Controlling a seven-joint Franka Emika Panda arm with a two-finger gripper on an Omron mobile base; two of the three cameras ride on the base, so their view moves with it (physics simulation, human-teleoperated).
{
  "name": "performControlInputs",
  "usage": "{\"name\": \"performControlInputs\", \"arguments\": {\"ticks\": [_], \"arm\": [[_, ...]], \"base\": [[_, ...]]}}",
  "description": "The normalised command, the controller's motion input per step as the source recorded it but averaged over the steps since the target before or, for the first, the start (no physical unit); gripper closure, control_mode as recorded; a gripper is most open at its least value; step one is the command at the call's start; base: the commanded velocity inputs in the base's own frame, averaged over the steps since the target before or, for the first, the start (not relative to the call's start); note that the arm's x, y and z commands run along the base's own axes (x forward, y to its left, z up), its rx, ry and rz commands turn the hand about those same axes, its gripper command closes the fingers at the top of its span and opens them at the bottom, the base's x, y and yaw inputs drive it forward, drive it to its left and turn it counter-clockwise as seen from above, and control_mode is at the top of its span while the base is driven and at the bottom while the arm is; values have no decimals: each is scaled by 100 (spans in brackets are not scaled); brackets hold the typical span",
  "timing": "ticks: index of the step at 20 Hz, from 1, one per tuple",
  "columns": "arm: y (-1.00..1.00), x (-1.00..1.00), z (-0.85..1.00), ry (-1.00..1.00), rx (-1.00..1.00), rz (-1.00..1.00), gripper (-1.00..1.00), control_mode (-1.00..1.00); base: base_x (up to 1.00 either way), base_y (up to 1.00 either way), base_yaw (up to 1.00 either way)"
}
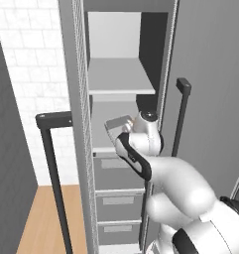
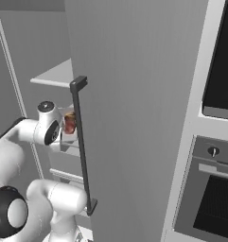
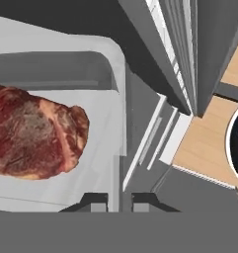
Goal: Take the meat container that has the steak and place it on the second highest rack of the freezer. Then take the vegetable container that has the corn and tomato and place it on the highest rack of the freezer.
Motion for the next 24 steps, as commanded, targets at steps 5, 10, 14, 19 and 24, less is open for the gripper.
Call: {"name": "performControlInputs", "arguments": {"ticks": [5, 10, 14, 19, 24], "arm": [[0, 60, -9, 1, 0, 0, 100, -100], [9, 57, -7, 0, 0, 0, 100, -100], [18, 52, -19, 1, 0, -1, 100, -100], [4, 29, -32, 4, -1, -8, 100, -100], [3, 33, -26, 0, 0, -5, 100, -100]], "base": [[0, 0, 0], [0, 0, 0], [0, 0, 0], [0, 0, 0], [0, 0, 0]]}}
